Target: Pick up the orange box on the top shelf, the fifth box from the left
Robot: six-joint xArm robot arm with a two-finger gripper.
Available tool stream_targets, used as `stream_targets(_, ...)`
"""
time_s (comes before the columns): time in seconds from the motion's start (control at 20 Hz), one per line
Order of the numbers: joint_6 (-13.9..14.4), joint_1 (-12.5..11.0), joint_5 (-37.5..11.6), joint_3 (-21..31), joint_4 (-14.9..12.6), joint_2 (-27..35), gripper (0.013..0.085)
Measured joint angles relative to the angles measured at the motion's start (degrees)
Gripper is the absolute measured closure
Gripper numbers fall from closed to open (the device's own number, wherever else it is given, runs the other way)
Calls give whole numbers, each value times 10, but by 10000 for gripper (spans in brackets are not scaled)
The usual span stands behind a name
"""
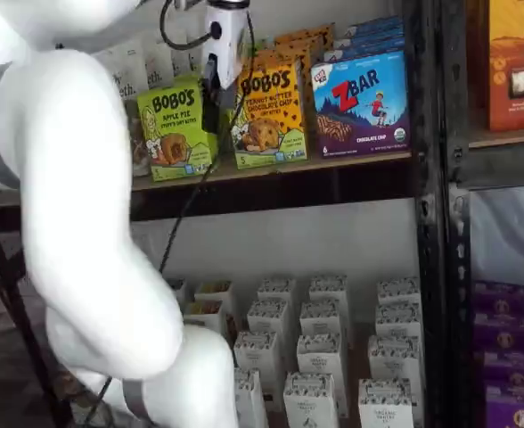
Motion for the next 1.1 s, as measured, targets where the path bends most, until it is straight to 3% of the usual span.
stream_targets(0.35, -4, -14, 17, -27, 18, 12, 130)
stream_targets(0.7, -6, -39, 28, -57, 70, 26, 130)
stream_targets(0.9, -1, -40, -23, -45, 92, 12, 130)
stream_targets(1.1, 4, -28, -127, 0, 106, -23, 130)
